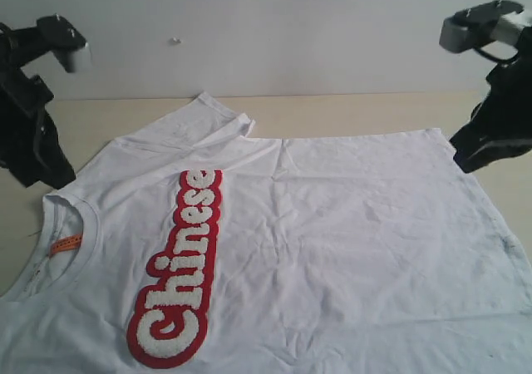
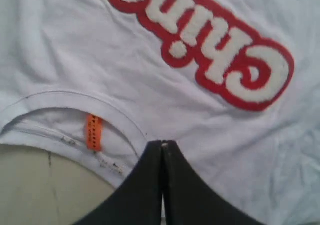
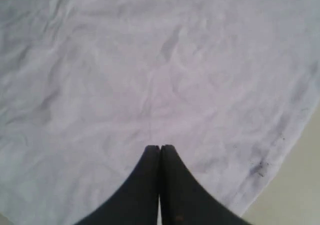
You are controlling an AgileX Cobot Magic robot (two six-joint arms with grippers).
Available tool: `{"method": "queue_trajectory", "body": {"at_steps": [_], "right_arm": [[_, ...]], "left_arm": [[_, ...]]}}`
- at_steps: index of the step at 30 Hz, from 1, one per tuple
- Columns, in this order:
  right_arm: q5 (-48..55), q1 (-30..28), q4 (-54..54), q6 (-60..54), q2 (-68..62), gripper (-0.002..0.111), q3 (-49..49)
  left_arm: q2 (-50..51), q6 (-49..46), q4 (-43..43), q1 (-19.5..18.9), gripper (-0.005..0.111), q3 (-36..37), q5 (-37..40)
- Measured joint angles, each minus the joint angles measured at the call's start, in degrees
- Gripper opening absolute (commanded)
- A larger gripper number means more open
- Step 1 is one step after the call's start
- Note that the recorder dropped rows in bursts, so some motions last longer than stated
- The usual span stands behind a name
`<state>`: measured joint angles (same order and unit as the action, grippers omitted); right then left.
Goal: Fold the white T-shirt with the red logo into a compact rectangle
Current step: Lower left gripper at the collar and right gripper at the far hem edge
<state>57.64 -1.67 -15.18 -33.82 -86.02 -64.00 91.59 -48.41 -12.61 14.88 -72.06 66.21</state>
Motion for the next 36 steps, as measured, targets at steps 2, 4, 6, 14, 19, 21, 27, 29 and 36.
{"method": "queue_trajectory", "body": {"at_steps": [2, 4, 6, 14, 19, 21, 27, 29, 36], "right_arm": [[0.69, 0.00, 0.42, -6.41, -2.62, 0.029, 0.00], [0.81, 0.00, 4.48, -9.55, -4.18, 0.044, 0.00], [0.31, 0.00, 10.44, -10.55, -4.96, 0.058, 0.00], [-5.26, -0.12, 13.66, -11.14, -8.45, 0.068, 0.00], [-7.58, -0.12, 16.15, -10.99, -8.71, 0.068, 0.00], [-8.11, -0.12, 17.92, -10.99, -8.71, 0.068, 0.00], [-7.24, -0.12, 18.27, -15.33, -8.71, 0.068, 0.00], [-5.15, -0.12, 18.58, -17.72, -8.77, 0.068, 0.00], [0.59, -0.12, 16.72, -32.49, -9.18, 0.068, 0.00]], "left_arm": [[1.27, -7.78, 2.24, 0.00, 0.000, 0.24, 1.44], [2.05, -14.67, 5.35, -0.49, 0.012, 2.65, 1.59], [2.78, -18.13, 9.03, -1.29, 0.043, 5.23, -1.52], [4.72, -19.10, 14.41, -2.27, 0.105, 9.36, -13.22], [4.72, -19.99, 16.51, -2.27, 0.105, 9.38, -15.76], [4.72, -20.31, 17.27, -2.27, 0.105, 9.38, -17.19], [4.72, -18.17, 17.41, -2.27, 0.105, 9.38, -17.82], [4.98, -18.31, 17.30, -2.27, 0.105, 9.38, -17.95], [5.18, -25.50, 14.87, -2.64, 0.105, 9.62, -15.80]]}}
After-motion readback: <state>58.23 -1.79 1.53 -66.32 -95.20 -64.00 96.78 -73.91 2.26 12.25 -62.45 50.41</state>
